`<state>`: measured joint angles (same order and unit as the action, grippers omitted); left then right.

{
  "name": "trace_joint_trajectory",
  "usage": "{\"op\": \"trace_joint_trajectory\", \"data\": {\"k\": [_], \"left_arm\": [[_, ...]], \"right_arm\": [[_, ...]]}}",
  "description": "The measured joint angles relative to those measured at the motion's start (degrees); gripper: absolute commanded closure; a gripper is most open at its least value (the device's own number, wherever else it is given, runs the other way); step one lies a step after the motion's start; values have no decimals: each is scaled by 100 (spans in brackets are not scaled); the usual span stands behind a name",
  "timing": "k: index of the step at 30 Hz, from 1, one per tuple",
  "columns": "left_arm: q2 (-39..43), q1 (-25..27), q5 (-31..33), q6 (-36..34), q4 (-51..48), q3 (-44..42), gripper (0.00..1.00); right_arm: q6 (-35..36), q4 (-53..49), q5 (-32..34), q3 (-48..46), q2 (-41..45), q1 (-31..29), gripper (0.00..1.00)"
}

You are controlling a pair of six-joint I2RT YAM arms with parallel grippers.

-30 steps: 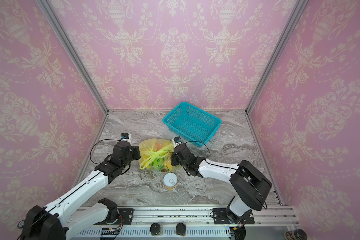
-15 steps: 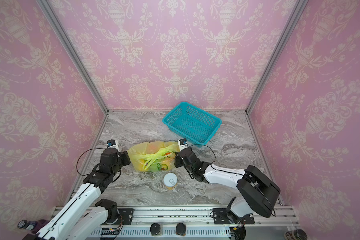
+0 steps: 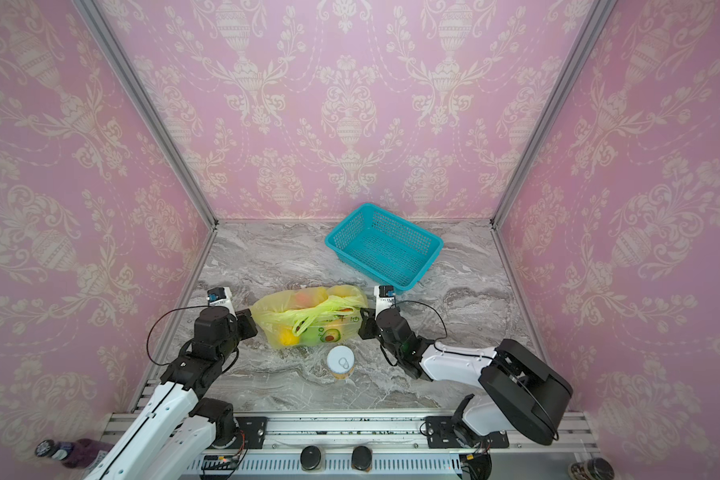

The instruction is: Untie the knot of the plastic bag and take out the fruit

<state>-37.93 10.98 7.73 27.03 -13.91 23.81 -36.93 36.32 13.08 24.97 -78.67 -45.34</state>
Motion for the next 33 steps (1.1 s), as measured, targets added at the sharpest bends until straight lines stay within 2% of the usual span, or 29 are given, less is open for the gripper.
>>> {"op": "trace_joint_trajectory", "data": {"k": [5,8,11,16,19,25,33], "left_arm": [[81,0,-81,74,0,-74,100],[87,-42,13,90,0,-74,100],[61,-81,59,92,-13,-74,100],[98,-118,72,92,-380,15,100],[116,-125,105,87,-621,201,100],[162,-146,149,90,-656,205,100],[238,-146,155,90,-660,192,100]], "right_arm": [[-85,214,68,-275,323,0,91],[-63,184,299,-374,505,39,83],[81,72,463,-417,621,103,68],[535,-511,684,-361,1145,61,35],[892,-1040,754,-92,1456,-52,24],[1602,-1912,780,789,1547,-431,17],[2439,-2824,691,1792,699,-1049,0]]}}
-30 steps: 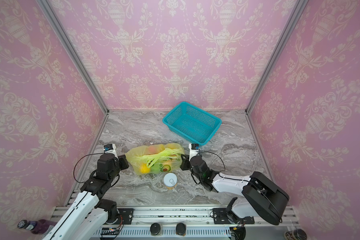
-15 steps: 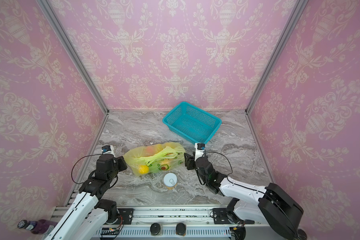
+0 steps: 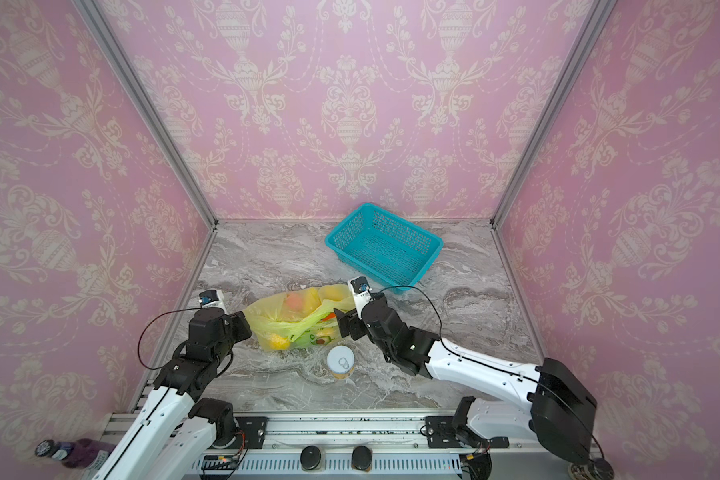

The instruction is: Untie the knot of the plastic bag and take out the fruit

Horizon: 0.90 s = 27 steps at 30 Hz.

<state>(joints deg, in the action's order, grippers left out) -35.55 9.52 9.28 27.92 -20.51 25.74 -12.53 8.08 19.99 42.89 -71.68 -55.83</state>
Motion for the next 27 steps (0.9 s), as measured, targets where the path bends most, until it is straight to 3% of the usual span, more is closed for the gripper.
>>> {"op": "trace_joint_trajectory", "data": {"k": [3,5,8,10,12,15,20,23,27], "left_arm": [[-28,0,0,0,0,-2,100],[-26,0,0,0,2,-2,100],[-28,0,0,0,2,-2,100],[-35,0,0,0,2,-2,100],[-55,0,-2,0,2,-2,93],[-52,0,-22,-4,-17,-2,71],[225,13,-136,-94,-192,9,32],[584,315,-184,-232,-208,46,22],[785,1309,-50,-457,-286,352,13]], "right_arm": [[103,-275,114,278,-494,-127,2],[122,-472,291,566,-918,-125,15],[146,-667,518,981,-1493,-116,46],[162,-686,634,1093,-1709,-116,75],[181,-708,708,1095,-1773,-116,90],[46,-671,833,1086,-1725,-109,97],[-168,-391,892,695,-1215,26,99],[-304,-205,837,380,-914,151,100],[-452,-127,774,238,-833,238,100]]}}
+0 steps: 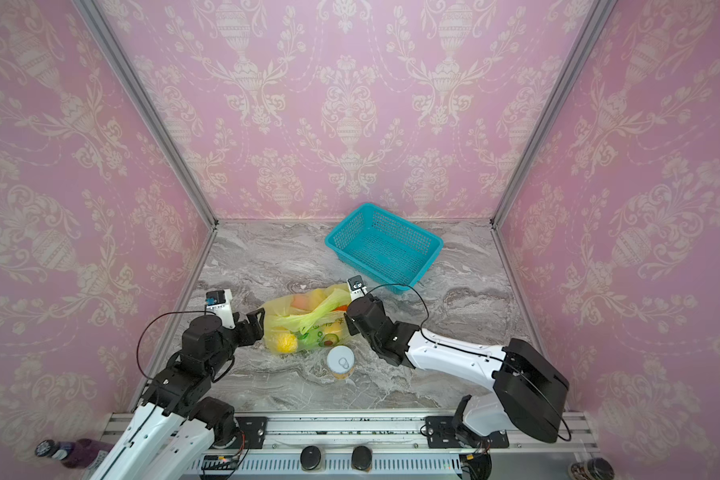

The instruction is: Untie the knot of the plastic bag and take out the fruit

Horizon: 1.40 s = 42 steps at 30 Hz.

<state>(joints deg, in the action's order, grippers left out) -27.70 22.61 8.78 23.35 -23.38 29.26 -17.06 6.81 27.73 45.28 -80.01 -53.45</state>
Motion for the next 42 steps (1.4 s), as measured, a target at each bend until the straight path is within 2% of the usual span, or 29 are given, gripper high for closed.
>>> {"op": "trace_joint_trajectory", "data": {"k": [4,7,8,12,15,24,32,33,34,35,36,37,38,42], "left_arm": [[-267,719,103,-203,87,238,10],[-907,1128,118,-317,310,275,6],[-1152,1279,122,-343,387,280,1],[-1991,1891,221,-533,516,358,1],[-2295,2208,391,-638,562,472,1],[-2024,2295,568,-664,592,479,1],[-2168,2295,234,-699,691,476,2],[-2234,2295,208,-704,713,476,12],[-2304,2295,203,-710,730,476,28],[-2387,2295,205,-723,739,476,57],[-2474,2295,214,-741,739,479,79],[-2540,2295,225,-743,737,479,92],[-2601,2295,262,-743,737,479,100],[-2612,2295,516,-752,719,505,100]], "right_arm": [[-107,31,-70,-13,26,13,100],[-125,94,-136,-94,107,13,100],[-127,103,-138,-118,131,13,100],[-166,101,-136,-133,146,24,100],[-192,101,-136,-133,146,63,100],[-402,13,-234,-133,144,363,100],[-448,-136,-358,-114,140,435,100],[-468,-162,-393,-107,138,450,100],[-490,-197,-402,-98,138,461,100],[-516,-221,-431,-81,136,476,100],[-533,-258,-442,-61,133,490,100],[-551,-275,-459,-44,131,498,100],[-555,-289,-474,-24,125,507,100],[-581,-310,-511,4,109,538,100]]}}
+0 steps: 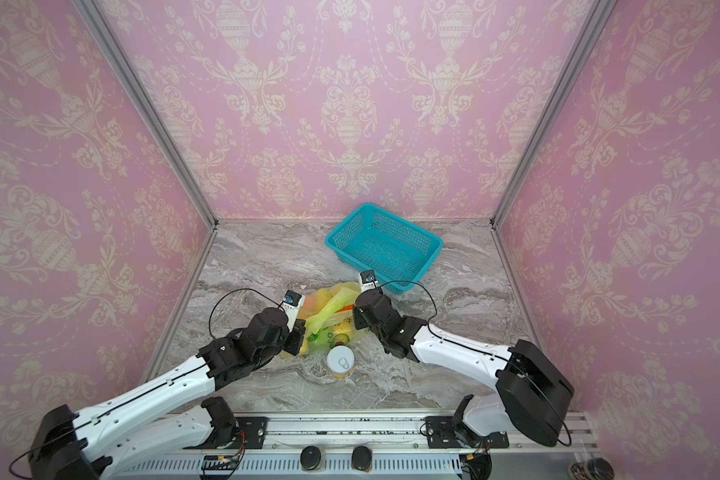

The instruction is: Untie the knot of the plastic bag and take out the fruit

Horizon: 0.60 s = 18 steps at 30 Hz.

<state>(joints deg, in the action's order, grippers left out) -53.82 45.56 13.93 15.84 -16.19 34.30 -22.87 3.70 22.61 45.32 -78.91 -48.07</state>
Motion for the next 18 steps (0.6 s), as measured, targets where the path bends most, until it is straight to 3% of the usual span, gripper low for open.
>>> {"op": "trace_joint_trajectory", "data": {"k": [14,16,18], "left_arm": [[1504,-125,1023,81,-221,-7,100],[1700,-153,1045,118,-227,-55,100],[1882,-170,1047,125,-256,-129,100]], "right_arm": [[-597,15,-118,-411,195,671,97],[-684,44,-203,-522,304,721,86],[-726,153,-313,-608,444,723,64]]}}
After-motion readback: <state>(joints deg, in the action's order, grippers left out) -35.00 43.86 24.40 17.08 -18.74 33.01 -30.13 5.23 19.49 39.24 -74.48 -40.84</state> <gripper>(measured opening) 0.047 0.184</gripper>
